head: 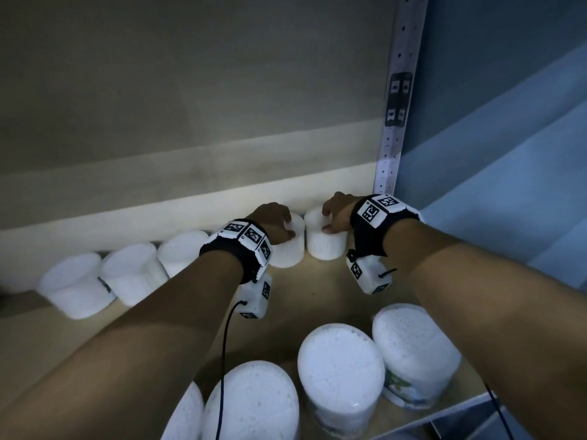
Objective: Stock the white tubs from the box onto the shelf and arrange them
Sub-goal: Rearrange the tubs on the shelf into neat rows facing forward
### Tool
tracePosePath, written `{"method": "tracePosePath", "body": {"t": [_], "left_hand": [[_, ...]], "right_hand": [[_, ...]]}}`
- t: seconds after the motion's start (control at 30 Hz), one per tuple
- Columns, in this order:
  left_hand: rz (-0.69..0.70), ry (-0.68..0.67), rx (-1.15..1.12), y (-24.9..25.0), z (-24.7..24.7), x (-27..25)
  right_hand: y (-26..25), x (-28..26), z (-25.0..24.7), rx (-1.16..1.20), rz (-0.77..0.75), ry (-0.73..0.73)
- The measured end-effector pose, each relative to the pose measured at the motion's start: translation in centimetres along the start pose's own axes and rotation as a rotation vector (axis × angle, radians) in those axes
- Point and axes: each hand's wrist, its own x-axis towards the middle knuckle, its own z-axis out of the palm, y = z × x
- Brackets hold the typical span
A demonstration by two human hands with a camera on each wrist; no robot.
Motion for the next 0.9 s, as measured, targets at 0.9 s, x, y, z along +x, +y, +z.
{"method": "tracePosePath", "body": {"t": [0.9], "left_hand": [[0.022,0.012,0.031,-0.1,0.3,0.2]], "right_hand": [[0.4,-0.5,-0.2,0.098,-0.148,0.031]]}}
